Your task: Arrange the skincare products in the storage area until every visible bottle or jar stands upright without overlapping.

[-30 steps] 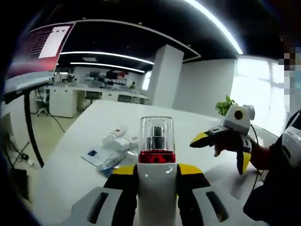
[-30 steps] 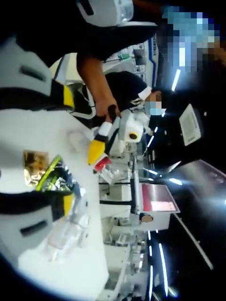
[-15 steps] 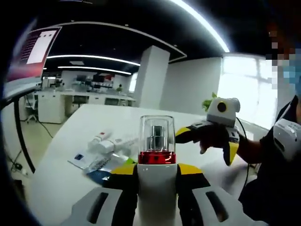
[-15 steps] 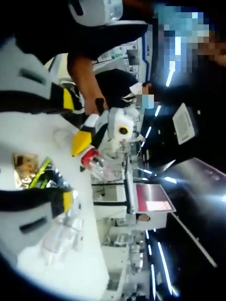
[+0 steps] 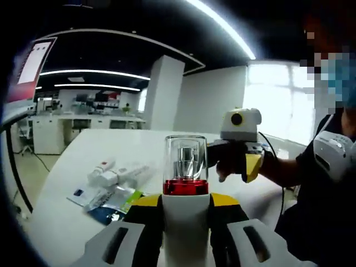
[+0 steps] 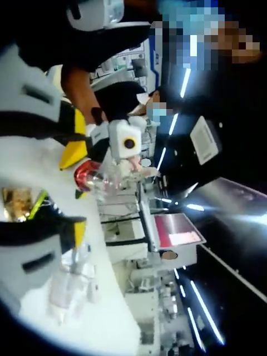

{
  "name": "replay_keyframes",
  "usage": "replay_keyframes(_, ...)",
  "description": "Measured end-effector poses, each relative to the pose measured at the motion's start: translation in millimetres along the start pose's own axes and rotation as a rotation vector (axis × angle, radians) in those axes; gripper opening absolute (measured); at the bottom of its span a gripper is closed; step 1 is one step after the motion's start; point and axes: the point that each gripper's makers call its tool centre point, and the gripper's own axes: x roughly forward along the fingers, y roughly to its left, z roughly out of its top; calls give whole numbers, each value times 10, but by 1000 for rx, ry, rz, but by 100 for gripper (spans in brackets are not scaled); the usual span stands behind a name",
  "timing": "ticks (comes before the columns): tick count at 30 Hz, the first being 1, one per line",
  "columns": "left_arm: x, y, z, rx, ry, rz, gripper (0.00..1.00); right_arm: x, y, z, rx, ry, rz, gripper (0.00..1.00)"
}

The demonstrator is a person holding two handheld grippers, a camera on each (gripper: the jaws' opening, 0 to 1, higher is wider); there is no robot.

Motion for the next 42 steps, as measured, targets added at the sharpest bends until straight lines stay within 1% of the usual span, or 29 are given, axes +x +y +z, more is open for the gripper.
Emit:
replay_keyframes(4, 8, -43, 4, 3, -6, -24, 30, 48, 12, 13, 15, -8, 13, 53)
replay_keyframes(7, 18, -75, 2, 2, -7, -36, 30, 66, 26, 24, 15, -13, 23, 50)
replay_keyframes(14, 45, -154, 3, 20, -5, -72, 30, 103, 43, 43, 22, -23, 38, 48)
replay_keyframes(21, 95, -251, 3, 29, -8, -115, 30, 95, 81, 52, 20, -33, 51, 43)
replay_keyframes(26, 105, -279, 7, 27, -14, -137, 30, 77, 101, 68, 19, -43, 60, 39)
replay_keyframes(29, 104, -292, 11, 22, -18, -145, 30, 70, 116, 76, 18, -45, 65, 39)
replay_keyframes(34, 112, -368, 20, 24, -28, -169, 30, 73, 145, 66, 15, -41, 74, 37)
replay_keyframes(39, 129, -442, 31, 24, -36, -189, 30, 32, 231, 90, 3, -51, 89, 32)
replay_keyframes(42, 139, -491, 44, 28, -41, -202, 30, 14, 264, 103, -3, -55, 95, 31)
